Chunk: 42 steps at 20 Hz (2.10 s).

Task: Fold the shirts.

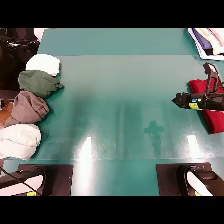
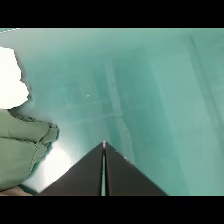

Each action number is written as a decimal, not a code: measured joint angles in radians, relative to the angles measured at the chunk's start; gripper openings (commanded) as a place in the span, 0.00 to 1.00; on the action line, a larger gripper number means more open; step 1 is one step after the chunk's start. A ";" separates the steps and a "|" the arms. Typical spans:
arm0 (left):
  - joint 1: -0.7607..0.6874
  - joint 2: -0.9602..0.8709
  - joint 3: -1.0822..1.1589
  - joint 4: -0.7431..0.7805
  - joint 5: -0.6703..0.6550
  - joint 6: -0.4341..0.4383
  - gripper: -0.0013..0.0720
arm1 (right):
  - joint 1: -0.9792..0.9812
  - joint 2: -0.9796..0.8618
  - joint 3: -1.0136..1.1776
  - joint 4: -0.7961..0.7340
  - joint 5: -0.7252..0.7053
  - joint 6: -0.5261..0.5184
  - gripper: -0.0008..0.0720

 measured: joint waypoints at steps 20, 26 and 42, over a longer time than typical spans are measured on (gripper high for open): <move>0.000 -0.001 0.000 -0.007 0.051 -0.004 0.53 | -0.001 0.000 0.000 -0.002 -0.002 0.000 0.04; 0.002 -0.095 -0.041 0.198 0.141 -0.031 0.87 | -0.001 0.000 0.000 -0.001 0.000 0.000 0.04; 0.157 -0.617 -0.060 0.303 0.557 -0.101 0.87 | -0.001 0.000 0.000 0.000 0.037 0.000 0.03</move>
